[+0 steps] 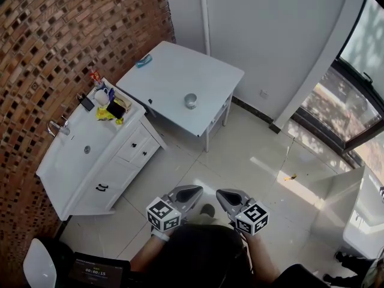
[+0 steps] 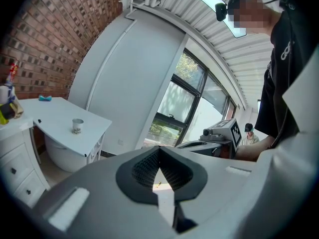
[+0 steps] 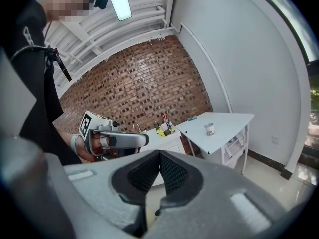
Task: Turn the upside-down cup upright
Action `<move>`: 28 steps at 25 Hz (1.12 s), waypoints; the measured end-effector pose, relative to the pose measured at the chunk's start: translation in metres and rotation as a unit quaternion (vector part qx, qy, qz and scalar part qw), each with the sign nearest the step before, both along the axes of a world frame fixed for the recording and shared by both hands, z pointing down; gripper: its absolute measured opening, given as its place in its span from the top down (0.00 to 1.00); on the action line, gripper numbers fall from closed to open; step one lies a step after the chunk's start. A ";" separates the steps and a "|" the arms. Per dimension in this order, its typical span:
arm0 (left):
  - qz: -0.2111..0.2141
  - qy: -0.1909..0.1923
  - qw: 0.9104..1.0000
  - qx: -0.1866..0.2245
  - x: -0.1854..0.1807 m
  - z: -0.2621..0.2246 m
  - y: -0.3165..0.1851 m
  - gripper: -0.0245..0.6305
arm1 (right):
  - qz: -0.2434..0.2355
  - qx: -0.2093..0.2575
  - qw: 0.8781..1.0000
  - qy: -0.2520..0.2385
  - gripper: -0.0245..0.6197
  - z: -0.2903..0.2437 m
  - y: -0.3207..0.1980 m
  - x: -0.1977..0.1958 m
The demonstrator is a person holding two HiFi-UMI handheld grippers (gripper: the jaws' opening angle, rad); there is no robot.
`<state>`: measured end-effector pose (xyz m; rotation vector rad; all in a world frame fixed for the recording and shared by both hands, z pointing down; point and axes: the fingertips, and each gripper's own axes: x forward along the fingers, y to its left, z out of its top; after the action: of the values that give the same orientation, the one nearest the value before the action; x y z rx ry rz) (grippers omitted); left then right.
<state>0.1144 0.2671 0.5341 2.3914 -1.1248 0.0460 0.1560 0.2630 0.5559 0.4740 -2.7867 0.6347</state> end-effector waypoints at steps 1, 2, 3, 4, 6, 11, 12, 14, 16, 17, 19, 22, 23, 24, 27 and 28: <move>-0.002 -0.001 1.000 0.002 -0.001 -0.002 0.002 0.94 | -0.001 -0.001 1.000 0.001 0.97 0.001 0.001 0.000; -0.003 -0.002 1.000 0.004 -0.002 -0.003 0.004 0.94 | -0.002 -0.001 1.000 0.002 0.97 0.002 0.001 -0.001; -0.005 -0.004 1.000 0.006 -0.004 -0.004 0.005 0.94 | -0.003 0.001 1.000 0.003 0.97 0.003 0.001 -0.002; -0.006 -0.006 1.000 0.007 -0.006 -0.006 0.006 0.94 | -0.003 0.004 1.000 0.003 0.97 0.003 0.000 -0.004; -0.009 -0.015 1.000 0.012 -0.011 -0.008 0.009 0.94 | -0.002 0.010 1.000 0.002 0.97 -0.001 -0.002 -0.008; -0.021 -0.041 0.998 0.031 -0.021 -0.013 0.011 0.94 | -0.004 0.030 1.000 -0.003 0.97 -0.015 0.000 -0.020; -0.022 -0.044 0.998 0.034 -0.023 -0.014 0.012 0.94 | -0.008 0.035 0.999 -0.002 0.97 -0.018 0.002 -0.024; -0.022 -0.047 0.998 0.038 -0.026 -0.016 0.013 0.94 | -0.016 0.043 0.999 0.001 0.97 -0.023 0.007 -0.031; -0.020 -0.051 0.998 0.043 -0.028 -0.017 0.015 0.94 | -0.021 0.049 0.999 0.001 0.97 -0.027 0.011 -0.036; -0.019 -0.054 0.997 0.045 -0.028 -0.017 0.015 0.94 | -0.023 0.051 0.998 0.001 0.97 -0.029 0.013 -0.037; -0.019 -0.060 0.997 0.048 -0.029 -0.016 0.017 0.94 | -0.027 0.056 0.998 0.001 0.97 -0.031 0.017 -0.040; -0.019 -0.064 0.996 0.051 -0.031 -0.012 0.021 0.94 | -0.030 0.063 0.998 -0.001 0.97 -0.032 0.020 -0.042; -0.020 -0.065 0.996 0.051 -0.032 -0.011 0.022 0.94 | -0.032 0.065 0.997 -0.001 0.97 -0.032 0.021 -0.043; -0.021 -0.065 0.996 0.051 -0.033 -0.010 0.024 0.94 | -0.034 0.066 0.997 -0.001 0.97 -0.032 0.023 -0.045; -0.026 -0.062 0.996 0.051 -0.037 -0.009 0.026 0.94 | -0.040 0.064 0.997 0.002 0.97 -0.031 0.026 -0.049; -0.027 -0.061 0.996 0.051 -0.037 -0.009 0.027 0.94 | -0.043 0.066 0.997 0.001 0.97 -0.031 0.028 -0.051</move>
<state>0.0771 0.2936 0.5250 2.4745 -1.2756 0.1211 0.1048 0.2913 0.5249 0.3770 -2.8408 0.4339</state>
